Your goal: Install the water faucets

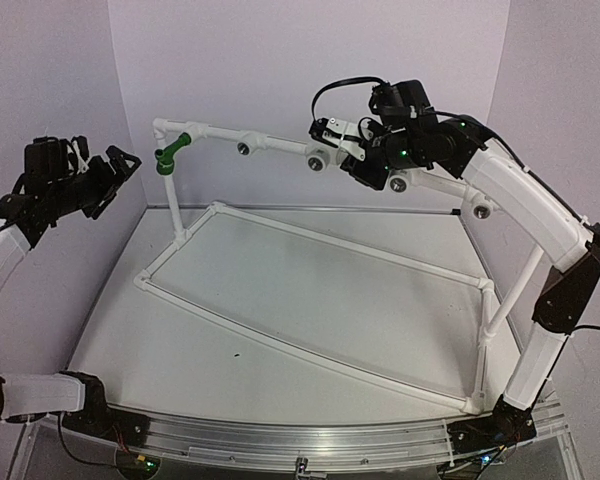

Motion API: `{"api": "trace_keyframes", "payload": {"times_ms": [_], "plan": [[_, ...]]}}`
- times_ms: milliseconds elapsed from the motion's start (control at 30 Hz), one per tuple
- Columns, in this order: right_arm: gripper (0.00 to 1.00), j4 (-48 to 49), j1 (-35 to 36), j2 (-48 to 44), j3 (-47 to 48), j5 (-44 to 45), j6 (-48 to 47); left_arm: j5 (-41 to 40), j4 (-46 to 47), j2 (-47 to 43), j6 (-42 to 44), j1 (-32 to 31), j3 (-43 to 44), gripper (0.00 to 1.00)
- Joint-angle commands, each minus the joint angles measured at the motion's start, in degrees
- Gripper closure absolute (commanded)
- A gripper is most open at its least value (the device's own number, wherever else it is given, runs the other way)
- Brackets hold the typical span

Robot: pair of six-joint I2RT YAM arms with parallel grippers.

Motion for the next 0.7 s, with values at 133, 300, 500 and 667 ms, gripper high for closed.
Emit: {"api": "trace_keyframes", "payload": {"times_ms": [133,300,500,667], "plan": [[1.00,-0.7,0.0,1.2,1.3,0.9,10.4,14.3,32.2,-4.8,-59.2,2.5,-16.3,0.00],[1.00,-0.8,0.0,1.1,1.4,0.7,10.4,12.5,49.9,-2.3,-78.4,2.5,-23.5,0.00],[1.00,-0.8,0.0,0.9,1.2,0.7,10.5,13.3,53.7,3.2,-84.1,2.4,-19.1,0.00],[1.00,-0.8,0.0,1.1,1.4,1.0,10.6,14.4,56.8,7.6,-87.2,1.8,-16.9,0.00]]}}
